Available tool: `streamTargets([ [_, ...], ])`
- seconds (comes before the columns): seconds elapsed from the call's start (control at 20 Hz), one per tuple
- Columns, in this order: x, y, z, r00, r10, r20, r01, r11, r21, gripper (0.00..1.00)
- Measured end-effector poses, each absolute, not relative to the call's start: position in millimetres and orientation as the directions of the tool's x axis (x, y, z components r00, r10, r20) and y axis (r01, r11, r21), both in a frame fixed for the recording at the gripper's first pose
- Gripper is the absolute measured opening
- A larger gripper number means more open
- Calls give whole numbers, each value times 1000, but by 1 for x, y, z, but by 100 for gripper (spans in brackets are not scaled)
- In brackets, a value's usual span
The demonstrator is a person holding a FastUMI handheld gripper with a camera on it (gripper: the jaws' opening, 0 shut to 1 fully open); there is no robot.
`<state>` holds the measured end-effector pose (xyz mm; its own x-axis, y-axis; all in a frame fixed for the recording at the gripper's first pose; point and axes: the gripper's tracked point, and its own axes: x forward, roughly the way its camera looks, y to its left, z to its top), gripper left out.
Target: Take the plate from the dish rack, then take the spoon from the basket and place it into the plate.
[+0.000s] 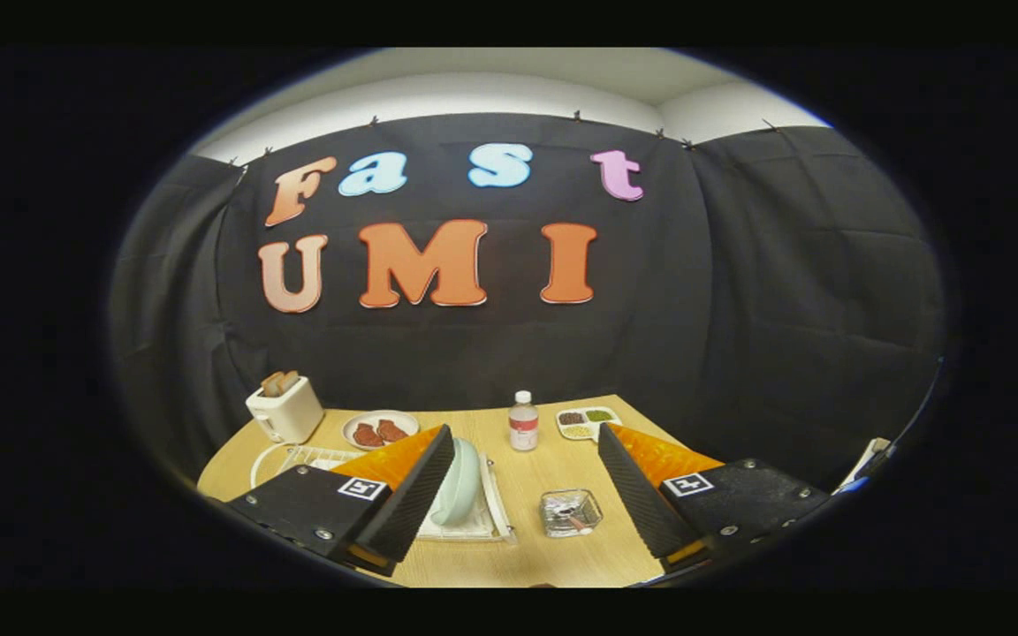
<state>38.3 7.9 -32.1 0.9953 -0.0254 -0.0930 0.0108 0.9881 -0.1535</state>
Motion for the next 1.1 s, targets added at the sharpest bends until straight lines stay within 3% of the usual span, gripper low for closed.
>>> streamTargets([
  [0.8,147,38,-188,883,-43,-468,-54,980,-192,98],
  [1.1,159,47,-216,837,-46,-545,-46,987,-154,77],
])
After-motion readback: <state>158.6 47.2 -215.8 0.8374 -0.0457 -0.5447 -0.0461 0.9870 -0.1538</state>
